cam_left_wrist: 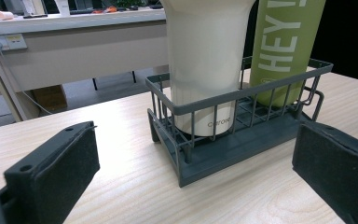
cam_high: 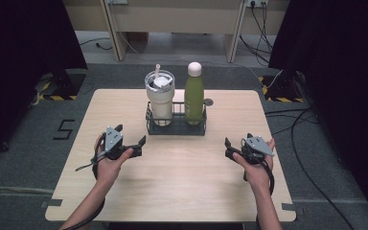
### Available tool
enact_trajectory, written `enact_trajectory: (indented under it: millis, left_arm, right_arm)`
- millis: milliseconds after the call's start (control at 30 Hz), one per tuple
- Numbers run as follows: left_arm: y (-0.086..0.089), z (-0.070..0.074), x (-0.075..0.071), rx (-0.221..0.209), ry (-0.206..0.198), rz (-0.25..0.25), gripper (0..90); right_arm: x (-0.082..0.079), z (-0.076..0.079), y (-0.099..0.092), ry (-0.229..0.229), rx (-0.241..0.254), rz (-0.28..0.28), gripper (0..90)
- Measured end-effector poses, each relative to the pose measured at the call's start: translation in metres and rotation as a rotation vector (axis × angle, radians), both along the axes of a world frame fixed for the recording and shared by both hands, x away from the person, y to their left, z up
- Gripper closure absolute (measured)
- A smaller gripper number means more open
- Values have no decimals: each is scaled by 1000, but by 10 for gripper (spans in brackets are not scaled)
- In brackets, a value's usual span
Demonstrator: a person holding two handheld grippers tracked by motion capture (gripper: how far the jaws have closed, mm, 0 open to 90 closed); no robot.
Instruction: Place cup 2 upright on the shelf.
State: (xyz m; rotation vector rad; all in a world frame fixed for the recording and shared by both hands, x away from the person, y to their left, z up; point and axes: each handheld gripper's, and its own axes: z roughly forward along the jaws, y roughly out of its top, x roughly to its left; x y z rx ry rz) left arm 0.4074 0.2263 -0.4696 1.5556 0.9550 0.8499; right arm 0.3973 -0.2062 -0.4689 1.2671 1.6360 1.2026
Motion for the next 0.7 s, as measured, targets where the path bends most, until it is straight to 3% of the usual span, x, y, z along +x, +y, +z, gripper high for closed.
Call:
enact_trajectory:
  millis: [500, 700]
  left_arm:
    - [1, 0, 0, -4, 1, -1, 0]
    - [0, 1, 1, -4, 1, -3, 0]
  right_arm:
    - [-4, -11, -2, 19, 3, -5, 145]
    - [-4, -9, -3, 36, 73, 3, 136]
